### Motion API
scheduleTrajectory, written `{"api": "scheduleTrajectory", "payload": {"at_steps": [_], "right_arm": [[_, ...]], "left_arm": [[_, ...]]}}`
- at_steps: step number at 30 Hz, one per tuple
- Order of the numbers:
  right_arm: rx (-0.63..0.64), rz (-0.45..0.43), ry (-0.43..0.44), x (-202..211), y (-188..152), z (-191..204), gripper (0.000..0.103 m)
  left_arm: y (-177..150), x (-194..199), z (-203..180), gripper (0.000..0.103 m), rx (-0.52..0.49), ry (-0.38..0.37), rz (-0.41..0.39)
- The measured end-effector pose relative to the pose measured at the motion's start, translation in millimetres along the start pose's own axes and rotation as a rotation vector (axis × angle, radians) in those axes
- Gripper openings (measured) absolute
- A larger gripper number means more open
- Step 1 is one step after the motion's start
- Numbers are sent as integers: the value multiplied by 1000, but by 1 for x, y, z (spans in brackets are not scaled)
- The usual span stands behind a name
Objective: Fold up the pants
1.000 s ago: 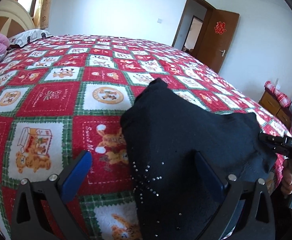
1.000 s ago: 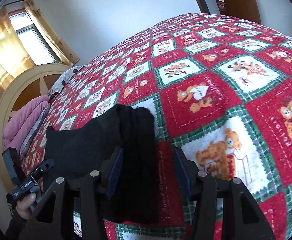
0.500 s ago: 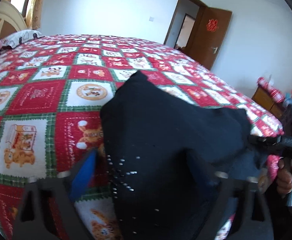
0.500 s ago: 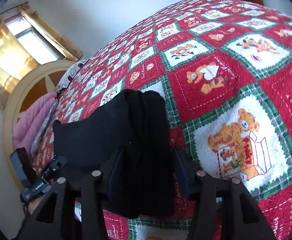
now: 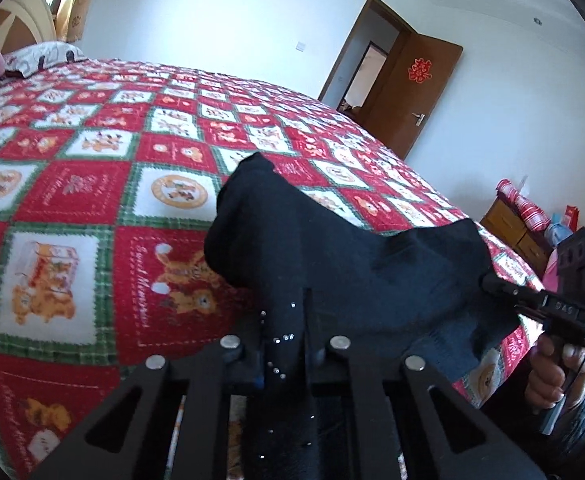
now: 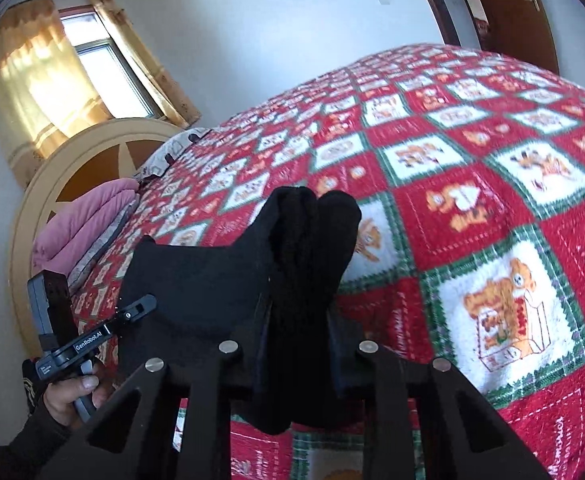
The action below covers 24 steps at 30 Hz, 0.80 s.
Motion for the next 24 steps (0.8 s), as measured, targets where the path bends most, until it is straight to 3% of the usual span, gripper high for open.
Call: {"api": "scheduleTrajectory", "payload": {"at_steps": [11,24], "right_arm": [[62,0,24,-14,16,29,24],[169,62,87,-86,65,84,24]], "left_arm": [[18,24,14,11,-40,64,-56],[49,41,71,11,-27,197,-120]]}}
Point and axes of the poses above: each gripper's, at about its wrist camera, not at the fingertips, and x roughly against the way its jaws point, z to its left, y to its top, the point moved 1 cm from there along -x, roughly the way its jaws point, and after that the axes turned 12 degrees about y, right-handed, at the moved point
